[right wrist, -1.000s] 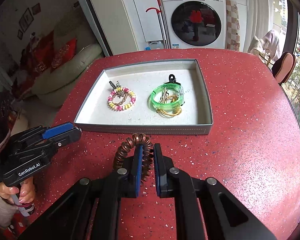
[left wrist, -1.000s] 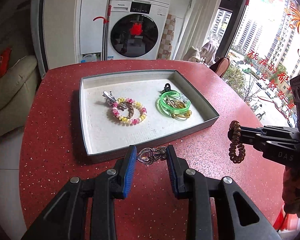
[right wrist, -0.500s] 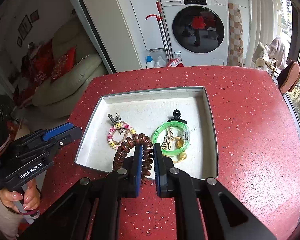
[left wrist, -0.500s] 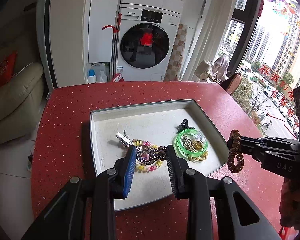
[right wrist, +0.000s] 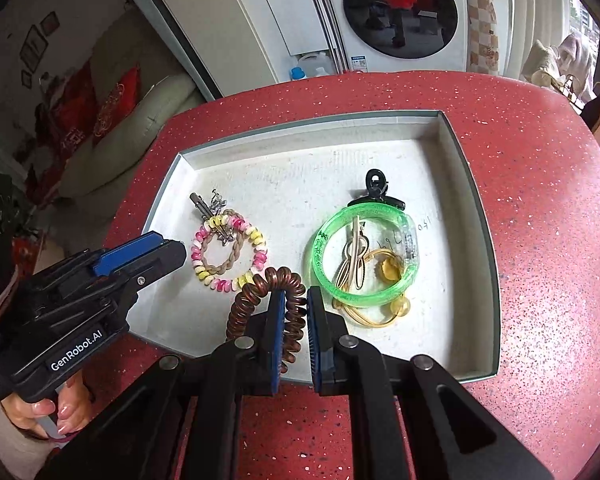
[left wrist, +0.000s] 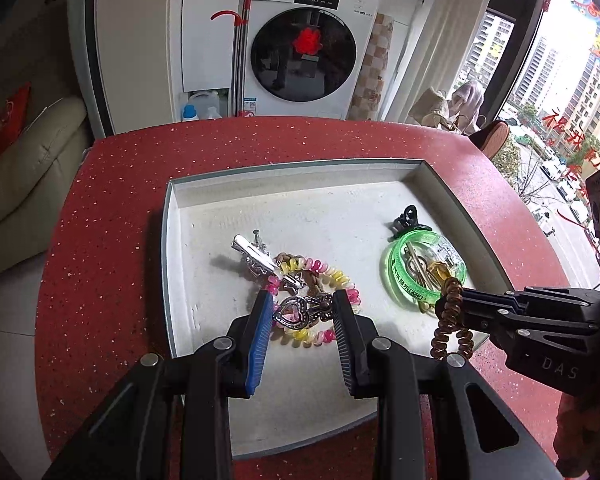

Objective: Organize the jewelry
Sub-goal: 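Carry the heart pendant and coil hair tie into the tray with both tools, then open both tools to release the pendant and hair tie in the tray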

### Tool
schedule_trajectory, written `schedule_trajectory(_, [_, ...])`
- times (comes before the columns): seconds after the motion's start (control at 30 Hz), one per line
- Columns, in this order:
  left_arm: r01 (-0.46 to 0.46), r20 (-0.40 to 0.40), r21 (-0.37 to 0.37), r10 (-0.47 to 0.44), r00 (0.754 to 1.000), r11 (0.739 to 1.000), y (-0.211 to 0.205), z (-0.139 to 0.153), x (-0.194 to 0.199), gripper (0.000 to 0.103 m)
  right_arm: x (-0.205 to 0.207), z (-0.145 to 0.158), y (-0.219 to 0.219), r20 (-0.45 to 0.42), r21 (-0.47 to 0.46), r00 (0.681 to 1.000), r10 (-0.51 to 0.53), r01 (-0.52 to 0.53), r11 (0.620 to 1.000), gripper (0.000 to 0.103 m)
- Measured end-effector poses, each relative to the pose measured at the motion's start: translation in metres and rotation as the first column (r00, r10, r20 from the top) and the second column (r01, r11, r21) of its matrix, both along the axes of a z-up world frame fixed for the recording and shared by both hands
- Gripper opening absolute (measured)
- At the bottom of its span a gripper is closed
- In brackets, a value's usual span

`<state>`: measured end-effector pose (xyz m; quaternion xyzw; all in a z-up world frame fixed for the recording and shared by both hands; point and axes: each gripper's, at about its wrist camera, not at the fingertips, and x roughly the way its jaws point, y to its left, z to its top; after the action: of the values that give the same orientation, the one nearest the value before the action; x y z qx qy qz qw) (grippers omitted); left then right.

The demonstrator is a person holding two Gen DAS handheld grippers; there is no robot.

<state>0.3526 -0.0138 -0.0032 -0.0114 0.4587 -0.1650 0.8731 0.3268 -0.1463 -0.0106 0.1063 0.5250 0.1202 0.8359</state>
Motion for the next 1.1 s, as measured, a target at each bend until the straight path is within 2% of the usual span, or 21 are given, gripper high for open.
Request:
schedule_trajectory(0.3, [-0.024, 0.012, 0.046, 0.024, 1.000, 0.999, -0.006, -0.014, 0.004, 0.049, 0.010, -0.017, -0.002, -0.029, -0.025, 0.999, -0.021, 0.020, 1.000, 0.012])
schedule_trajectory(0.43, [-0.037, 0.038, 0.088, 0.033, 0.999, 0.995, -0.011, -0.017, 0.003, 0.049, 0.013, -0.018, -0.010, -0.011, -0.050, 0.998, -0.056, 0.055, 0.997, 0.012])
schedule_trajectory(0.57, [-0.059, 0.040, 0.098, 0.055, 0.998, 0.993, -0.010, -0.021, 0.005, 0.049, 0.018, -0.014, -0.016, 0.018, -0.085, 0.996, -0.086, 0.087, 0.993, 0.012])
schedule_trajectory(0.8, [-0.066, 0.085, 0.168, 0.052, 0.995, 0.984, -0.022, -0.026, 0.000, 0.049, 0.015, -0.021, -0.009, 0.023, -0.136, 0.997, -0.079, 0.081, 0.987, 0.012])
schedule_trajectory(0.93, [-0.066, 0.064, 0.170, 0.056, 0.996, 0.983, -0.023, -0.033, 0.000, 0.049, 0.013, -0.024, -0.005, 0.033, -0.157, 0.997, -0.074, 0.078, 0.984, 0.012])
schedule_trajectory(1.03, [-0.075, 0.059, 0.169, 0.065, 0.996, 0.983, -0.021, -0.037, 0.000, 0.049, 0.014, -0.024, -0.004, 0.031, -0.171, 0.998, -0.061, 0.065, 0.983, 0.018])
schedule_trajectory(1.07, [-0.075, 0.060, 0.167, 0.066, 0.996, 0.983, -0.021, -0.037, 0.000, 0.049, 0.013, -0.024, -0.004, 0.032, -0.163, 0.998, -0.059, 0.063, 0.985, 0.023])
schedule_trajectory(1.1, [-0.075, 0.058, 0.167, 0.067, 0.996, 0.983, -0.021, -0.037, 0.000, 0.050, 0.012, -0.023, -0.003, 0.032, -0.158, 0.998, -0.061, 0.065, 0.985, 0.033])
